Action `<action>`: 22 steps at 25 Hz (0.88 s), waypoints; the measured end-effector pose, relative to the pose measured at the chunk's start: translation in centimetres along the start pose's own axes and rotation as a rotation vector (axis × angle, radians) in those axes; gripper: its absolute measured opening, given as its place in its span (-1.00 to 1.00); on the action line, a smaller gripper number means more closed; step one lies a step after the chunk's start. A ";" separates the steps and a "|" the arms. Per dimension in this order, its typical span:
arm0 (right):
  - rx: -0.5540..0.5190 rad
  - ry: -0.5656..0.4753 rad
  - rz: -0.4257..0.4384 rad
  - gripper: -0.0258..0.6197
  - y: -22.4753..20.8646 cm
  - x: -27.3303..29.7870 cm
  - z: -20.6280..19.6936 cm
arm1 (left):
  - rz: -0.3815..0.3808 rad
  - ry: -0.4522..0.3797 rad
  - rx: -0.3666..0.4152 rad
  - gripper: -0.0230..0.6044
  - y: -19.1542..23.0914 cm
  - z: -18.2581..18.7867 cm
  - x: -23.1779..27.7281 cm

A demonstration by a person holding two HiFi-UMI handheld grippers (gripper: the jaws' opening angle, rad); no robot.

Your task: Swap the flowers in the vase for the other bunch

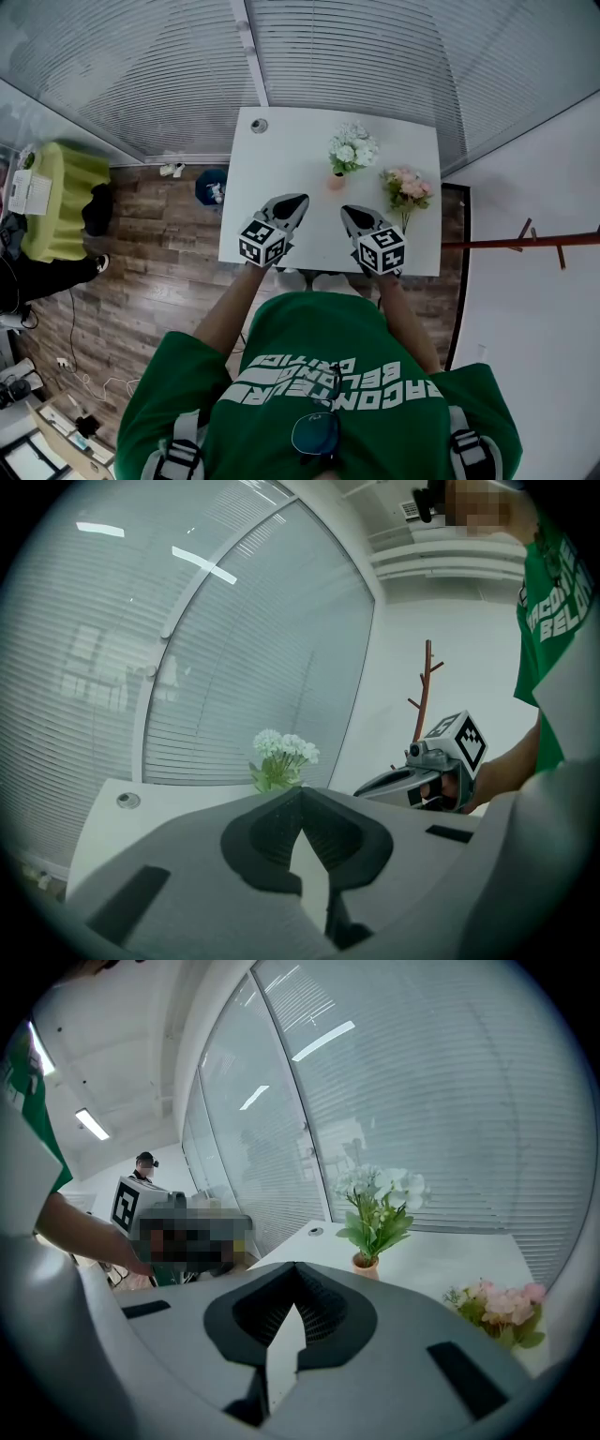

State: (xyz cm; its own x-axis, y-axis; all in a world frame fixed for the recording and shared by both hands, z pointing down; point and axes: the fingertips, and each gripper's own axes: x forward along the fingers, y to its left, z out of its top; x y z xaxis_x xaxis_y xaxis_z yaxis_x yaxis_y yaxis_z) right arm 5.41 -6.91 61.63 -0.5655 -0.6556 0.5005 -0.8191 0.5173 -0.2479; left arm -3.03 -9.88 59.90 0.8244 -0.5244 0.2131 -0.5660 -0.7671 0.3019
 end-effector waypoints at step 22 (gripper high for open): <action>0.002 0.002 0.001 -0.88 0.0 0.1 -0.2 | -0.002 0.015 0.000 -0.90 0.2 -0.4 0.0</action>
State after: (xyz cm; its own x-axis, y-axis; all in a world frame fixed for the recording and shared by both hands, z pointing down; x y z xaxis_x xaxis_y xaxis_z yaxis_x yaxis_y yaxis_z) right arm 5.31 -6.89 61.82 -0.5658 -0.6542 0.5019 -0.8190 0.5165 -0.2501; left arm -3.17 -9.85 60.32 0.8255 -0.5169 0.2267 -0.5641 -0.7682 0.3027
